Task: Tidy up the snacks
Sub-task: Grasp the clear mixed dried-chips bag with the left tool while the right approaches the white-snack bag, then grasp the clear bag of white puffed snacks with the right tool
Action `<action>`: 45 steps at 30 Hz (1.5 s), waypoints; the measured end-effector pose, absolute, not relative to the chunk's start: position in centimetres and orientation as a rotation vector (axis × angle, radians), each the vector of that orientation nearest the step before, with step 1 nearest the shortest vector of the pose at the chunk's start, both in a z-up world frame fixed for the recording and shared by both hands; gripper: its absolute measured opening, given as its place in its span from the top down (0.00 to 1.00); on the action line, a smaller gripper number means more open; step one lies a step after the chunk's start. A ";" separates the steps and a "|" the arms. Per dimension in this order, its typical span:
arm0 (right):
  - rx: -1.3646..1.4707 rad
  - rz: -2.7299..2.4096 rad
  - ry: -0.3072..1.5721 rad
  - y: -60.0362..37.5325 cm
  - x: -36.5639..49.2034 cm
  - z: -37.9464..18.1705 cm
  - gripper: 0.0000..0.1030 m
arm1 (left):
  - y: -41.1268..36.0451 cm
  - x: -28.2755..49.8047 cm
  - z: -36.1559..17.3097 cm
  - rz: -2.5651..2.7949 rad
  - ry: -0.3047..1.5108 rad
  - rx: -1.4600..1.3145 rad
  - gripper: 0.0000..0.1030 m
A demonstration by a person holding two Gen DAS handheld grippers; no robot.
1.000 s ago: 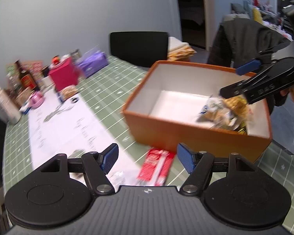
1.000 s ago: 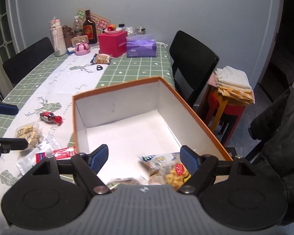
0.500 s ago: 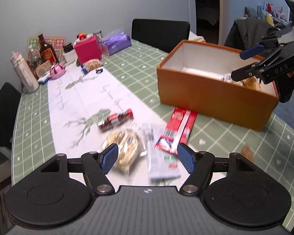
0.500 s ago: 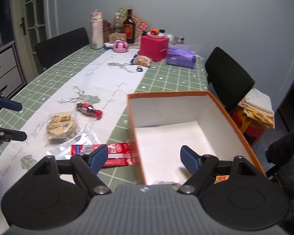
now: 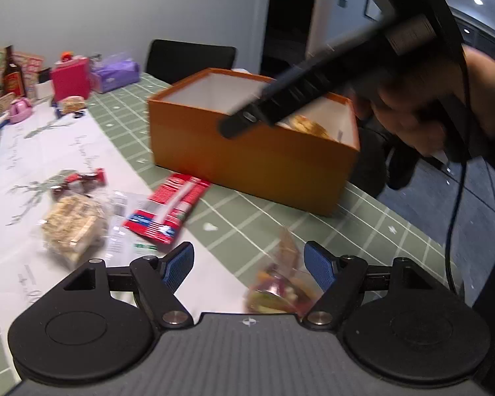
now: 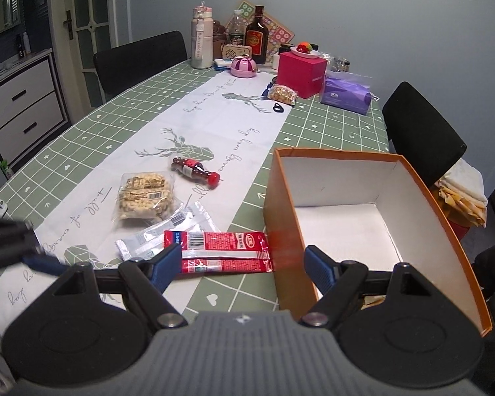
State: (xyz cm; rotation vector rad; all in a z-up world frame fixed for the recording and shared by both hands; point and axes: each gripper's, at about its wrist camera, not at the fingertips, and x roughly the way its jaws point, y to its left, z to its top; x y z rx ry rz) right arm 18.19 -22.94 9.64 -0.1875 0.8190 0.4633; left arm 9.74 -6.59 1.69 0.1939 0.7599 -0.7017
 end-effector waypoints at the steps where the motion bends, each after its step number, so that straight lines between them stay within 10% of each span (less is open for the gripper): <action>1: -0.184 0.466 0.817 -23.0 18.1 9.7 0.23 | -7.1 9.4 1.0 -0.715 0.769 0.213 0.13; 9: -0.177 0.475 0.814 -23.1 17.8 9.9 0.23 | -9.7 8.1 -2.8 -0.757 0.838 0.319 0.11; 16: -0.197 0.495 0.850 -22.0 17.7 8.3 0.23 | -8.9 8.4 -3.0 -0.703 0.876 0.371 0.38; 45: -0.267 0.561 0.973 -4.2 25.5 3.0 0.03 | 9.8 12.7 -1.9 -0.327 0.960 0.226 0.38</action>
